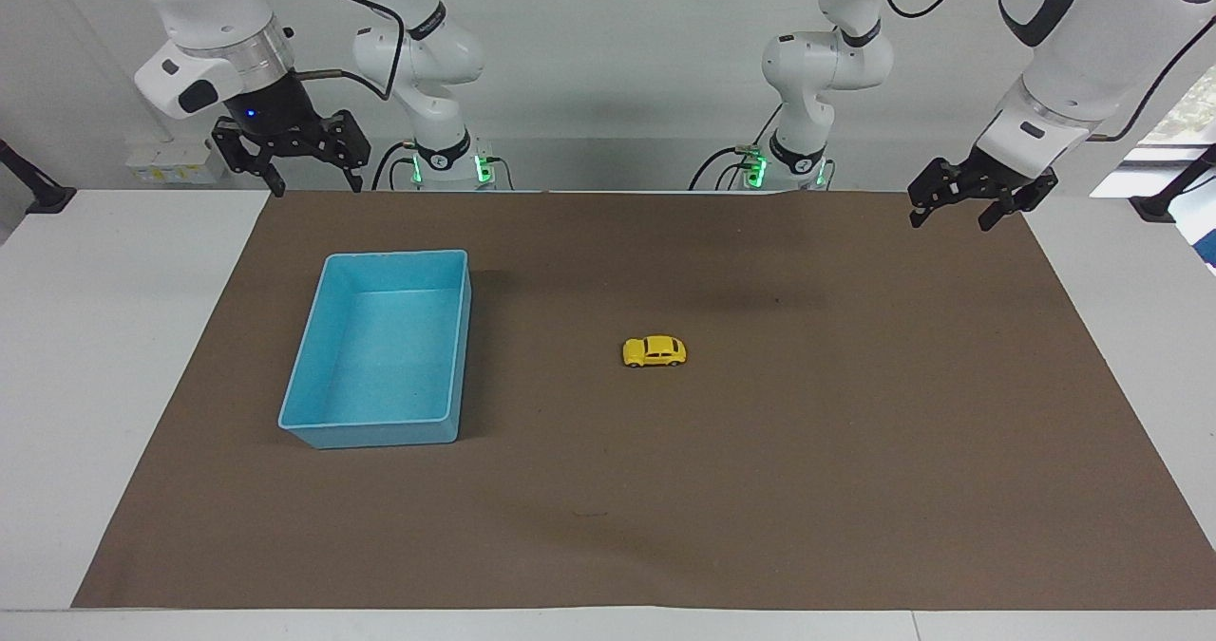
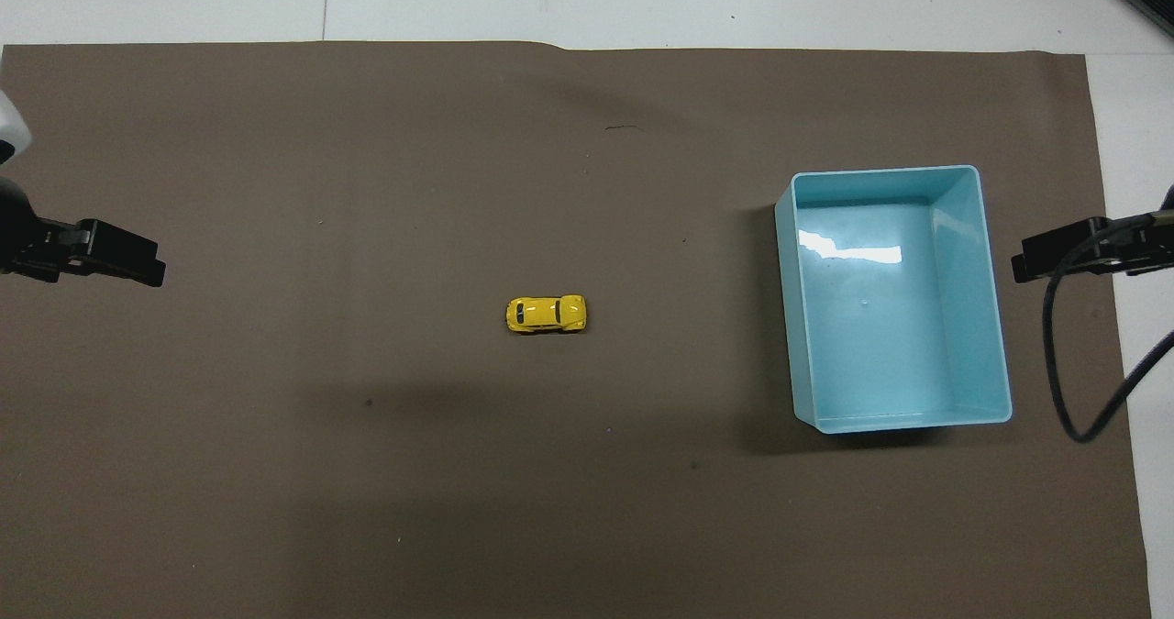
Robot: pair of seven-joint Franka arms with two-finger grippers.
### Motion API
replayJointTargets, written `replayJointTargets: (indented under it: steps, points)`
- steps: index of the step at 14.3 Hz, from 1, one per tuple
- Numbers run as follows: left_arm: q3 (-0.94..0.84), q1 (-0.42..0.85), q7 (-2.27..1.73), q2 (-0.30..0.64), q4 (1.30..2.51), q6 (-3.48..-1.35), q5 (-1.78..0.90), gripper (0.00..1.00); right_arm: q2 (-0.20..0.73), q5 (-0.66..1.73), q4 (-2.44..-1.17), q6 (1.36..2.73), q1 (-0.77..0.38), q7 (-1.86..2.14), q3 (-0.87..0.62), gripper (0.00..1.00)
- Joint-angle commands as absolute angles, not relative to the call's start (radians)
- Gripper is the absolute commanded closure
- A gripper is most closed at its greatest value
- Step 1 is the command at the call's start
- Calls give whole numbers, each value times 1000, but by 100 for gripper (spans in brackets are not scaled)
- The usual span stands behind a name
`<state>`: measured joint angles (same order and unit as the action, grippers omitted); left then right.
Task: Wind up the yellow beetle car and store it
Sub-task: 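Reach the left gripper over the yellow beetle car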
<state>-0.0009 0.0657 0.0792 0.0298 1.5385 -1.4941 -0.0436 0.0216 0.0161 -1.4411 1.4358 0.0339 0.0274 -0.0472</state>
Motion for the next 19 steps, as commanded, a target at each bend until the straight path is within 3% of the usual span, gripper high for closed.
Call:
replayJointTargets:
  steps: [1, 11, 16, 19]
  points:
    - [3, 100, 210, 11, 1557, -1503, -32, 0, 21, 31, -1431, 1428, 48, 12, -57, 0]
    - [3, 106, 1030, 18, 1568, -1526, -34, 0, 21, 31, -1431, 1428, 48, 12, -57, 0]
    - [3, 120, 1278, 25, 1644, -1641, -109, 0, 23, 31, -1431, 1428, 48, 12, -57, 0]
    - [3, 213, 1270, 21, 1725, -1750, -112, 0, 21, 31, -1431, 1427, 48, 12, -57, 0]
